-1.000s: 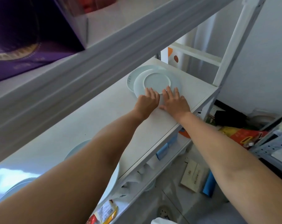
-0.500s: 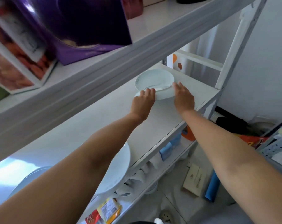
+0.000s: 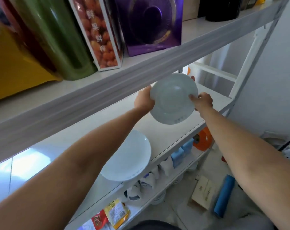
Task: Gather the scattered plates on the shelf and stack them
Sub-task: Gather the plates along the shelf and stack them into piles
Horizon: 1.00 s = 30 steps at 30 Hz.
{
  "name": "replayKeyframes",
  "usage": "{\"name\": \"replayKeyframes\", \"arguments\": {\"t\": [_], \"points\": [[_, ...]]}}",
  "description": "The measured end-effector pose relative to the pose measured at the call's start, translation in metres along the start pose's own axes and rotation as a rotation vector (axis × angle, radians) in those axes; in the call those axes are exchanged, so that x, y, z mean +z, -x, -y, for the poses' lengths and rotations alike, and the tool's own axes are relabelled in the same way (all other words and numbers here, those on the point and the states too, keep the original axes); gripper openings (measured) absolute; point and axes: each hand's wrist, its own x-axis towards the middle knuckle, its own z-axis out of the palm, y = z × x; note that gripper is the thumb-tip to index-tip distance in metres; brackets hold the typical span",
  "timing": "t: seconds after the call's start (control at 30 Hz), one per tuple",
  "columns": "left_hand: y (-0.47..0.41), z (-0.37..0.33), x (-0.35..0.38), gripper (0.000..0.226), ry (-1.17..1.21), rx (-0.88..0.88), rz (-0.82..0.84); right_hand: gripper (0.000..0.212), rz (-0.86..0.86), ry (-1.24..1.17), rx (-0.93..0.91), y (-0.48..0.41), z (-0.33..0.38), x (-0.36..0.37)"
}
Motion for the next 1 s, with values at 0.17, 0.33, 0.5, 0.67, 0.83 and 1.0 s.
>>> {"name": "replayKeyframes", "arguments": {"t": [0.17, 0.33, 0.5, 0.67, 0.83, 1.0], "points": [[0.006, 0.019, 0.005, 0.029, 0.274, -0.352, 0.322, 0.038, 0.037, 0.216, 0.189, 0.01, -0.006, -0.001], [0.011, 0.031, 0.012, 0.04, 0.28, -0.477, 0.544, 0.036, 0.116, 0.323, 0.244, 0.02, -0.014, 0.004], [0.01, 0.035, 0.008, 0.044, 0.271, -0.609, 0.68, 0.033, 0.17, 0.38, 0.221, 0.021, -0.015, 0.001], [0.004, 0.042, 0.007, 0.047, 0.159, -0.722, 0.766, 0.02, 0.314, 0.381, 0.278, 0.017, -0.015, 0.003], [-0.013, 0.047, 0.006, 0.05, -0.057, -0.68, 0.67, 0.022, 0.183, 0.454, 0.193, 0.001, -0.015, -0.002], [-0.032, 0.034, 0.02, 0.051, -0.123, -0.557, 0.454, 0.057, 0.122, 0.024, 0.221, -0.027, -0.001, 0.004]]}}
